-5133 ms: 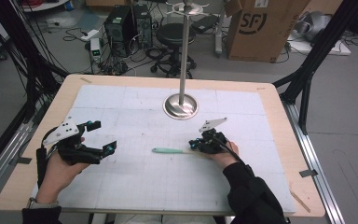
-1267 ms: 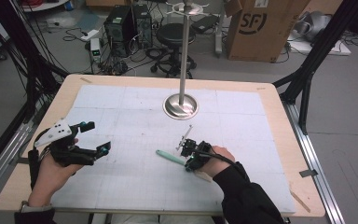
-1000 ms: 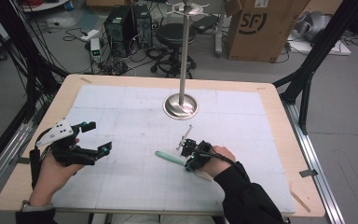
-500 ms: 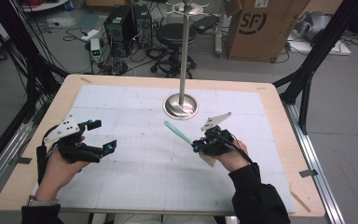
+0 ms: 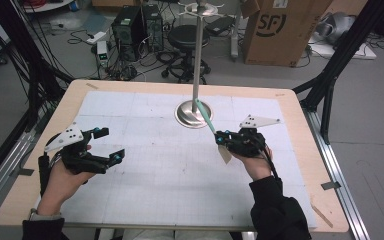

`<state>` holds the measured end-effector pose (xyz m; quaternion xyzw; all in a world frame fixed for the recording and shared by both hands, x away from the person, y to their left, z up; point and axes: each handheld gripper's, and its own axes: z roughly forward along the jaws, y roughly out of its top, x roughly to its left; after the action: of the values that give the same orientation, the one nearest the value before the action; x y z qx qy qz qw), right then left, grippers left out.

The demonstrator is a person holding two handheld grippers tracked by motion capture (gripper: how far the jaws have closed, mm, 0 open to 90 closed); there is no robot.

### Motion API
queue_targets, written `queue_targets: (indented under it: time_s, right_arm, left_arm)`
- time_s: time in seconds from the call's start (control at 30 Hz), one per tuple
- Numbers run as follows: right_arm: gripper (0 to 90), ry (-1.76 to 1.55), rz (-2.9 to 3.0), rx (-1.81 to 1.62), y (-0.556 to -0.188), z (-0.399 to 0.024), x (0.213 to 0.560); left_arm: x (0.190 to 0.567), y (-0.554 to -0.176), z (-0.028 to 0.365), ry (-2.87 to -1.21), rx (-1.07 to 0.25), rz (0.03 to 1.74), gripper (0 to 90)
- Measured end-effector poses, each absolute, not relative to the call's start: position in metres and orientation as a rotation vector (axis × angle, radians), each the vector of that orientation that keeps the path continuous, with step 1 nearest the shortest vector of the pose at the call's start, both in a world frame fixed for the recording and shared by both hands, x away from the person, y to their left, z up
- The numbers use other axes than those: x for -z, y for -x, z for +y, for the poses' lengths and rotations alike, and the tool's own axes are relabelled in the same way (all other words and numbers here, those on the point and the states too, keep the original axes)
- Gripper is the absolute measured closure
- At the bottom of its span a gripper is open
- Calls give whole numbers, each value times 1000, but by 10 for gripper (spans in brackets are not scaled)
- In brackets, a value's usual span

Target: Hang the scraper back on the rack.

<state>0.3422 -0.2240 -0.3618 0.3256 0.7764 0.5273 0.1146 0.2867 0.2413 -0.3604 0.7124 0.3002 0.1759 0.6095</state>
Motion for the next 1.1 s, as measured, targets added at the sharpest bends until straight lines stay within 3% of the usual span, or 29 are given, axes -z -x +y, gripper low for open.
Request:
queue_targets:
  time_s: [1.1]
  right_arm:
    - [809,-876,1998,-1702,-407,-249,249]
  left_arm:
    - [360,-287,243,-1623,-381,700,17]
